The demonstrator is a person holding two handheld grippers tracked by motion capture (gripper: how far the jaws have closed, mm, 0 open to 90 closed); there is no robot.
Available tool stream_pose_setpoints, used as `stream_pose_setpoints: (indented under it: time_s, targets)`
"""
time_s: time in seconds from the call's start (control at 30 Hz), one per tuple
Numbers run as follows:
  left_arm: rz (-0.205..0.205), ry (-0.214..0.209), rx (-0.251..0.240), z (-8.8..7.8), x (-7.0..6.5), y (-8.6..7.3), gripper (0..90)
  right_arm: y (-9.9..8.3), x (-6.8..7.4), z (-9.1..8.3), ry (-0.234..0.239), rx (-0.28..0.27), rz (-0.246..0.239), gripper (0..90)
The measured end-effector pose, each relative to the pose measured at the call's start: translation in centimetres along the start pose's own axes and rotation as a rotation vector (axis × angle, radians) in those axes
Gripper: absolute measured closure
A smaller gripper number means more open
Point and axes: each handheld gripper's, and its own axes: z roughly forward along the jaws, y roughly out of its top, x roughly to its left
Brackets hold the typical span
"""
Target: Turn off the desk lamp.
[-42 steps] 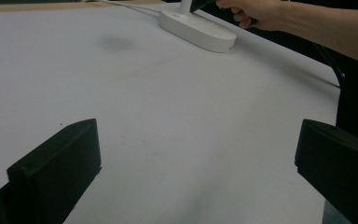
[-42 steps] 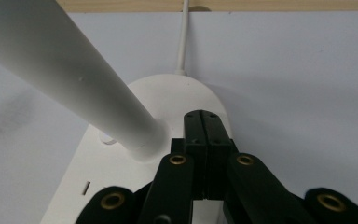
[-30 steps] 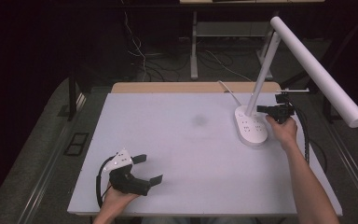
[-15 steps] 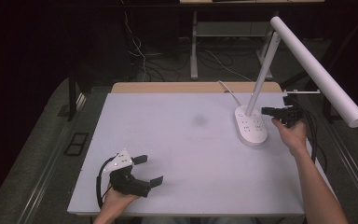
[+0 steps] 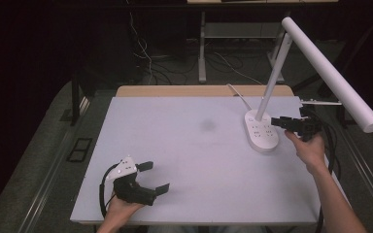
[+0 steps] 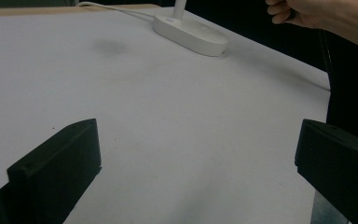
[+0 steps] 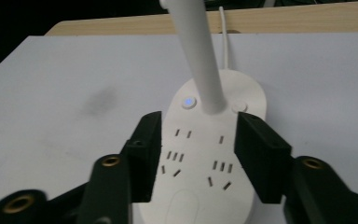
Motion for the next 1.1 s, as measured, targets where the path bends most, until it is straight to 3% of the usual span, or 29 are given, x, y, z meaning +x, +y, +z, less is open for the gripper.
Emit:
stream_pose_setpoints:
  time_s: [0.1,0.23,0.33,0.4,0.63,1.1]
  targets:
    - [-0.001,0.001,-0.002,0.0,0.0,0.0,0.0,-0.5,0.6,-0.6,0.017,-0.010,-0.005,37.6]
    - [-0.001,0.000,-0.002,0.0,0.0,0.0,0.0,-1.0,1.7,-1.4,0.041,-0.006,-0.048,17.3]
    - [0.003,-0.001,0.003,0.1,0.0,0.0,0.0,-1.7,2.6,-2.1,0.084,-0.015,-0.075,10.9]
    - [0.003,-0.001,0.002,0.1,0.0,0.0,0.0,-2.2,3.2,-2.4,0.116,-0.008,-0.084,0.2]
    - [0.007,-0.004,0.006,0.2,-0.1,0.0,0.0,-4.1,5.0,-3.3,0.199,-0.018,-0.111,0.5]
    - [0.012,-0.004,0.006,0.2,-0.1,0.1,0.0,-8.7,7.0,-4.1,0.240,-0.028,-0.162,0.5]
